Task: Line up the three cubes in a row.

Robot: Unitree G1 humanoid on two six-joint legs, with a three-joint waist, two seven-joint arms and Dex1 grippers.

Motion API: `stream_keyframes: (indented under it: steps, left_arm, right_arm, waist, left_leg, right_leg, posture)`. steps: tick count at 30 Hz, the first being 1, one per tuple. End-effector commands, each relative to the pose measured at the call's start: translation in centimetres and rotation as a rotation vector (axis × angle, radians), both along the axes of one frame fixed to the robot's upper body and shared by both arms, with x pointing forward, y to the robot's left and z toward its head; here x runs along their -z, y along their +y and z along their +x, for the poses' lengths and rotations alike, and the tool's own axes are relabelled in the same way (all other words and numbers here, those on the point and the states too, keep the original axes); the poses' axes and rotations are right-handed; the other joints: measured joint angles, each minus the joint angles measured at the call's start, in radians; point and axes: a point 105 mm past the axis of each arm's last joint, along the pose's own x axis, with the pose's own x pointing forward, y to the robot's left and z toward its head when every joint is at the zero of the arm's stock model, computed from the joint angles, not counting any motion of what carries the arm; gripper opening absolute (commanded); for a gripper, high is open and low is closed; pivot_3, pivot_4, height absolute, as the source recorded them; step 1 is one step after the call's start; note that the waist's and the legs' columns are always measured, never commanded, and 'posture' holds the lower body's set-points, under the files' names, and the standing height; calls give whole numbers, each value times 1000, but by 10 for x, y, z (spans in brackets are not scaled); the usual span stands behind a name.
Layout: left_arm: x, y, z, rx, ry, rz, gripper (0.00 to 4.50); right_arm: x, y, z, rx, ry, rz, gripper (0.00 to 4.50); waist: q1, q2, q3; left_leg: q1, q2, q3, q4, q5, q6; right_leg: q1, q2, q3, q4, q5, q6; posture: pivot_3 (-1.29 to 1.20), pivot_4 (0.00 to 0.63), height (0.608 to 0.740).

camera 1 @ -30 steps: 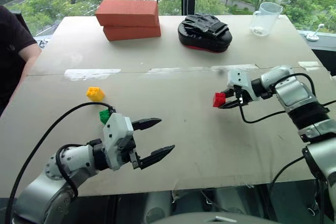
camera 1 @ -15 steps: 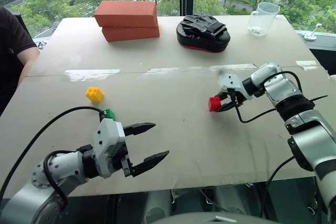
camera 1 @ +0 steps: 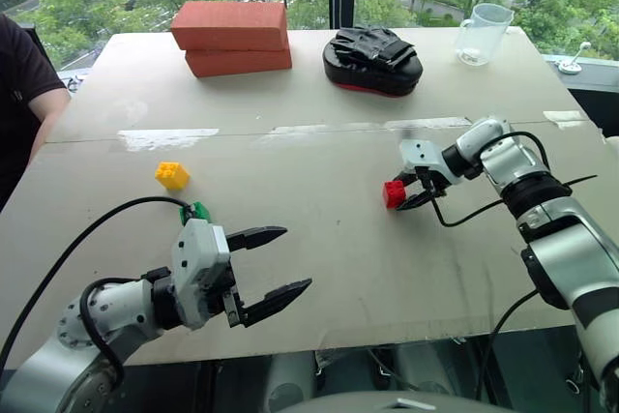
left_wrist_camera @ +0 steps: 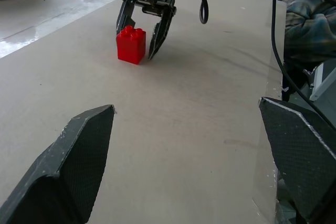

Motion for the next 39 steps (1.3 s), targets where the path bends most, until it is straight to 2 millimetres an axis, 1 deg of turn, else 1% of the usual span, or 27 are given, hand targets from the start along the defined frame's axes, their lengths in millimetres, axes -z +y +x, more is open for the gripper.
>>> stream_keyframes:
  steps: [1, 4, 6, 10, 11, 13, 14, 15, 17, 20, 21, 23, 24, 26, 30, 33, 34, 35, 36, 38, 39]
  left_arm:
    - [-9, -1, -2, -1, -55, 6, 4500]
    - [-7, 2, -3, -27, -47, 1, 4500]
    - [-4, 8, 0, -102, -22, -18, 4500]
    - [0, 40, 20, -396, -51, -43, 4500]
    - [3, 51, 27, -491, -58, -23, 4500]
    - [6, 74, 40, -688, -62, -6, 4500]
    - [7, 81, 44, -755, -61, 0, 4500]
    - [7, 91, 51, -861, -63, -16, 4500]
    - [7, 102, 58, -1010, -58, -46, 4500]
    - [11, 109, 65, -1183, -24, -76, 4500]
    - [13, 110, 67, -1217, -16, -71, 4500]
    - [16, 110, 71, -1262, 2, -64, 4500]
    - [18, 110, 73, -1282, 15, -67, 4500]
    - [22, 109, 79, -1289, 41, -69, 4500]
    - [28, 112, 86, -1311, 78, -58, 4500]
    - [33, 110, 88, -1300, 104, -60, 3645]
    - [34, 109, 89, -1295, 107, -58, 3223]
    - [35, 108, 90, -1292, 111, -55, 2618]
    - [37, 109, 91, -1291, 117, -53, 2129]
    - [38, 108, 92, -1273, 124, -52, 1240]
    - [39, 106, 93, -1245, 132, -63, 1256]
  right_arm:
    - [-15, 1, 3, -37, -44, -1, 4450]
    - [-18, 0, 5, -41, -94, 10, 4450]
    - [-23, -3, 6, -24, -103, 40, 4450]
    - [-46, -6, -1, -6, -117, 183, 4450]
    - [-53, -6, -3, 10, -122, 246, 4450]
    - [-81, -5, -17, 40, -155, 470, 4450]
    - [-89, -6, -23, 54, -167, 539, 4450]
    - [-96, -9, -35, 75, -171, 617, 4450]
    - [-101, -11, -55, 98, -160, 689, 4450]
    - [-104, -9, -88, 88, -179, 750, 4450]
    - [-105, -8, -97, 69, -204, 760, 4450]
    - [-106, -7, -108, 45, -222, 761, 4450]
    - [-106, -7, -111, 41, -221, 764, 4450]
    - [-106, -8, -114, 39, -216, 766, 4450]
    - [-107, -10, -113, 38, -228, 744, 4450]
    - [-107, -12, -112, 45, -232, 734, 4500]
    - [-107, -12, -112, 46, -233, 730, 4500]
    - [-107, -12, -112, 48, -237, 728, 4500]
    - [-107, -12, -112, 49, -237, 726, 4500]
    - [-107, -12, -112, 54, -239, 727, 4500]
    - [-108, -12, -113, 61, -241, 728, 4500]
  waist:
    - [-1, 0, 0]
    - [-1, 0, 0]
    - [-1, 0, 0]
    - [3, 0, 0]
    - [5, 0, 0]
    - [12, 0, 0]
    - [13, 0, 0]
    - [14, 0, 0]
    - [28, 0, 0]
    - [28, -2, -1]
    - [28, -2, -1]
    - [23, -3, -2]
    - [23, -3, -2]
    - [25, -4, -2]
    - [27, -4, -3]
    - [27, -4, -2]
    - [27, -5, -2]
    - [27, -5, -2]
    - [27, -5, -2]
    - [27, -5, -2]
    - [27, -5, -2]
  left_leg:
    - [0, 0, 0, 0, 0, 0]
    - [0, 0, 0, 0, 0, 0]
    - [0, 0, 0, 0, 0, 0]
    - [0, 0, 0, 0, 0, 0]
    - [0, 0, 0, 0, 0, 0]
    - [0, 0, -1, 0, 0, 0]
    - [0, 0, -2, 0, 0, 0]
    - [0, 0, -2, 0, -1, 1]
    - [-1, 0, -3, 0, -2, 4]
    - [-1, 0, -5, 1, -2, 4]
    - [-1, 0, -4, 1, -2, 4]
    - [0, 0, -4, 1, -3, 4]
    - [1, 0, -3, 1, -3, 4]
    - [3, 0, -2, 1, -3, 4]
    - [6, 0, -2, 1, -3, 4]
    - [7, 0, -2, 1, -3, 4]
    - [7, 0, -1, 1, -3, 4]
    - [7, 0, -1, 1, -3, 4]
    - [7, 0, -1, 1, -3, 4]
    - [7, 0, -1, 0, -3, 4]
    - [7, 0, -1, 0, -3, 4]
  right_leg:
    - [0, 0, 0, 0, 0, 0]
    - [0, 0, 0, 0, 0, 0]
    - [0, 0, 0, 0, 0, 0]
    - [0, -1, 0, 0, 0, 0]
    - [0, -1, 0, 0, 0, 0]
    - [0, 0, 0, 0, 0, 1]
    - [1, -1, 0, 0, 1, 2]
    - [1, 0, 1, 1, 2, 3]
    - [1, -1, 1, 1, 2, 4]
    - [2, -2, 2, 1, 2, 4]
    - [2, -2, 2, 1, 2, 4]
    - [2, -1, 3, 1, 2, 5]
    - [2, 0, 3, 1, 1, 6]
    - [2, 0, 3, 2, -1, 3]
    - [6, 0, 2, 3, -1, 2]
    - [6, 0, 4, 2, -1, 2]
    - [6, 0, 5, 2, 0, 0]
    - [6, 0, 5, 2, 1, -2]
    - [6, 0, 5, 1, 1, -2]
    - [6, -1, 6, 1, 1, -2]
    - [6, -1, 6, 1, 1, -2]
  posture:
    - [0, 150, 740]
    - [0, 150, 740]
    - [0, 150, 740]
    - [0, 150, 740]
    - [0, 150, 740]
    - [0, 150, 740]
    - [0, 150, 740]
    - [0, 150, 740]
    - [0, 150, 740]
    - [0, 150, 740]
    - [0, 150, 740]
    - [0, 150, 740]
    - [0, 150, 740]
    - [0, 150, 740]
    - [0, 150, 740]
    - [0, 150, 740]
    - [0, 150, 740]
    - [0, 150, 740]
    - [0, 150, 740]
    - [0, 150, 740]
    - [0, 150, 740]
